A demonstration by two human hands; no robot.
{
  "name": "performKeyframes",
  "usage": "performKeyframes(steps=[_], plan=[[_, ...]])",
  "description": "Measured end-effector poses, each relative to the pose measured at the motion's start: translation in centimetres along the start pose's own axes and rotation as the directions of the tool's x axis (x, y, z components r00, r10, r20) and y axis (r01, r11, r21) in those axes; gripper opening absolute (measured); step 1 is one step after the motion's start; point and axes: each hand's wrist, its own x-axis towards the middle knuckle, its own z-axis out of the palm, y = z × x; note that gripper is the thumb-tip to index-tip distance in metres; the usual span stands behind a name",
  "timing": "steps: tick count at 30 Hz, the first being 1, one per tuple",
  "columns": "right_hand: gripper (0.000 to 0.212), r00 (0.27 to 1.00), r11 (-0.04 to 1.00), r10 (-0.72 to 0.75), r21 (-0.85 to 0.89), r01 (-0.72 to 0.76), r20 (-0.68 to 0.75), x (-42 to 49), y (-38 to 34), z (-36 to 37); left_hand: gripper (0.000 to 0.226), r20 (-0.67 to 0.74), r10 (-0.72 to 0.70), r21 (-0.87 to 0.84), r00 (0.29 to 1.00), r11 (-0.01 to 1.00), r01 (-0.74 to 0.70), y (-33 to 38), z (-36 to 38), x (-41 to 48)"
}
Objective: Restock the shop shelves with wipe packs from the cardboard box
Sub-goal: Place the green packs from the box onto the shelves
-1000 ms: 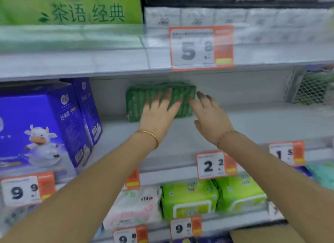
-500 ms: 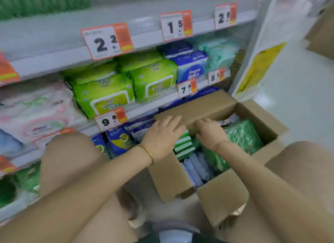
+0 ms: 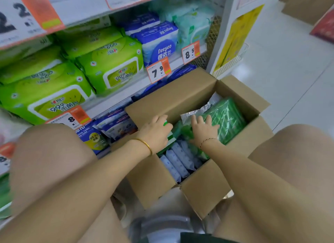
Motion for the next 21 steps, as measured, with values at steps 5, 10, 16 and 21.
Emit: performKeyframes(steps=[5,10,16,21], plan=[[0.064,0.997,0.997,0.068,0.047,-0.067,-0.019,0.4,-0.6,-1.1,0.039,0.037,-0.007,-0.04,0.999,0.999,0.008,0.3,0.2,0.4],[0.018,0.988,0.958,0.1,0.279,-0.064,-0.116,0.0,-1.6,-0.7,0.04,0.052,-0.012,-0.064,0.999,0.998,0.016,0.3,0.3,0.3],[0.028,0.91,0.857,0.214,0.515,-0.001,-0.355,-1.2,0.8,-3.9,0.048,0.03,-0.041,-0.195,0.999,0.98,0.046,-0.2,-0.4,0.0],[0.017,0.699,0.531,0.482,0.811,0.247,-0.528,-4.0,4.2,-7.7,0.061,-0.082,-0.1,-0.462,0.992,0.885,0.051,0.5,-2.0,-0.1]])
